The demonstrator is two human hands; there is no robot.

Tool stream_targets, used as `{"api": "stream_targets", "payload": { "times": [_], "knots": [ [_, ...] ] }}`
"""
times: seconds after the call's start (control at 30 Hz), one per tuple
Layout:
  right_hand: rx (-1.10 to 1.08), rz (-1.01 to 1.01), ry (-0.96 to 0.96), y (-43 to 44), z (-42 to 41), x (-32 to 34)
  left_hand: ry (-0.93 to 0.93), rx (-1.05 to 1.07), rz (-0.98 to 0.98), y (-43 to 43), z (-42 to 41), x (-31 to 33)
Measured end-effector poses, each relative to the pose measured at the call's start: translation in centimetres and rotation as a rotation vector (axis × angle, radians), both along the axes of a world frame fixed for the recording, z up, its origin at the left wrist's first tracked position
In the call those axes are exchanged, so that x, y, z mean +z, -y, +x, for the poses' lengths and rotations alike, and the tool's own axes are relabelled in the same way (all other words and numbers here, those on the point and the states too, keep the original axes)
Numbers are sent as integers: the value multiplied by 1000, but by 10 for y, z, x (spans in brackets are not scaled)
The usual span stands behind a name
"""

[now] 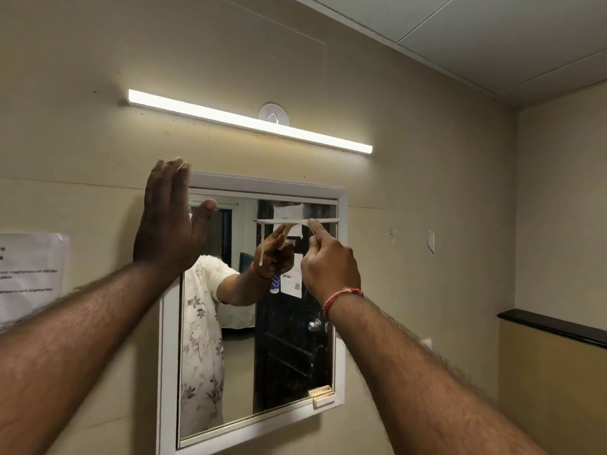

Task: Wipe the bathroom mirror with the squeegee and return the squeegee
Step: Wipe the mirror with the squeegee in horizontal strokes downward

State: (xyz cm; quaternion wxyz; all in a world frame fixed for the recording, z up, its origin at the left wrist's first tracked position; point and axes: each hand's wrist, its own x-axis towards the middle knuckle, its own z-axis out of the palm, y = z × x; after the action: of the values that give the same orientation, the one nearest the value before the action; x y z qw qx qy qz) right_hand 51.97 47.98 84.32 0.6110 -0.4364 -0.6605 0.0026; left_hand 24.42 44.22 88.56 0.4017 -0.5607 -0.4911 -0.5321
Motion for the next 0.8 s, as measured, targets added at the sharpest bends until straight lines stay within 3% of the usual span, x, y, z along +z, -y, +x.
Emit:
{"api": "stream_targets", "payload": {
  "times": [0.13,0.3,0.8],
  "knots": [
    [4,-39,30,3,3,-16,-26,-70,1,5,2,-30],
    [40,-87,21,6,3,-39,71,-157,-36,9,6,-67],
    [8,-253,68,12,6,-142,109,-184,-53,12,9,-131]
  ]
}}
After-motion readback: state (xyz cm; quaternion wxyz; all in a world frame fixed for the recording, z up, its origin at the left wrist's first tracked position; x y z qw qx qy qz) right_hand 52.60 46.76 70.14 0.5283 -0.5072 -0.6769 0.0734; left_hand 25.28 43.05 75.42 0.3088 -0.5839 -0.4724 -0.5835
